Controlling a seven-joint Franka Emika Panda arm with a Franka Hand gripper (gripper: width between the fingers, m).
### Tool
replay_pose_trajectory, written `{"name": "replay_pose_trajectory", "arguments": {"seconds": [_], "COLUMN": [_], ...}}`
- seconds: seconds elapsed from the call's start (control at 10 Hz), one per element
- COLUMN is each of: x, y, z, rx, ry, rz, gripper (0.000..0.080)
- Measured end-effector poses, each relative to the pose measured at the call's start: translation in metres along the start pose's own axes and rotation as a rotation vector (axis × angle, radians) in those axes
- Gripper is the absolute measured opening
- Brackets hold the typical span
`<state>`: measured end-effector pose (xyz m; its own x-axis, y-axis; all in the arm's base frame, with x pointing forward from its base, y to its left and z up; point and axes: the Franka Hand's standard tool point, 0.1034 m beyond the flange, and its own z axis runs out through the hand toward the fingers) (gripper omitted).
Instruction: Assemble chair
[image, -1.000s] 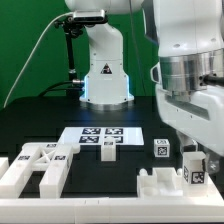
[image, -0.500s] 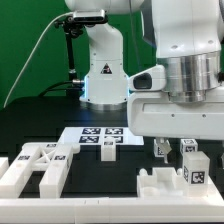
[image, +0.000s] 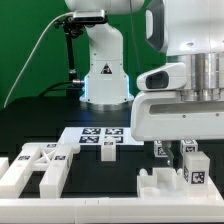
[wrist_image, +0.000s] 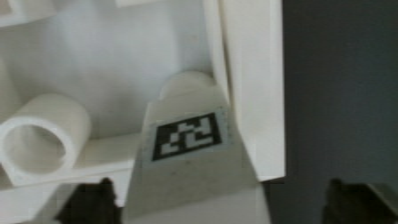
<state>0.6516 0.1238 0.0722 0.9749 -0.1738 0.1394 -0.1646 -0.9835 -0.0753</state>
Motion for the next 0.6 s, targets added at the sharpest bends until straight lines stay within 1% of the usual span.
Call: {"name": "replay_pose_trajectory", "arguments": {"seconds": [0.1, 0.2, 0.3, 0.4, 0.6], "x": [-0.0003, 0.0004, 0.001, 0.0017, 0.0004], "y": [-0.0008, 0.001, 0.003, 0.0051, 0.0077], "z": [0.0001, -0.0002, -0.0002, -0.0008, 0.001], "rx": [0.001, -0.001, -0.002, -0.004, 0.008], "ry": [0.0, 0.001, 0.0, -0.007, -0.028], "rz": [0.067, 0.129, 0.201, 0.33, 0.614], "gripper": [0.0449, 0.0295, 0.0295, 0.0295, 0.0294]}}
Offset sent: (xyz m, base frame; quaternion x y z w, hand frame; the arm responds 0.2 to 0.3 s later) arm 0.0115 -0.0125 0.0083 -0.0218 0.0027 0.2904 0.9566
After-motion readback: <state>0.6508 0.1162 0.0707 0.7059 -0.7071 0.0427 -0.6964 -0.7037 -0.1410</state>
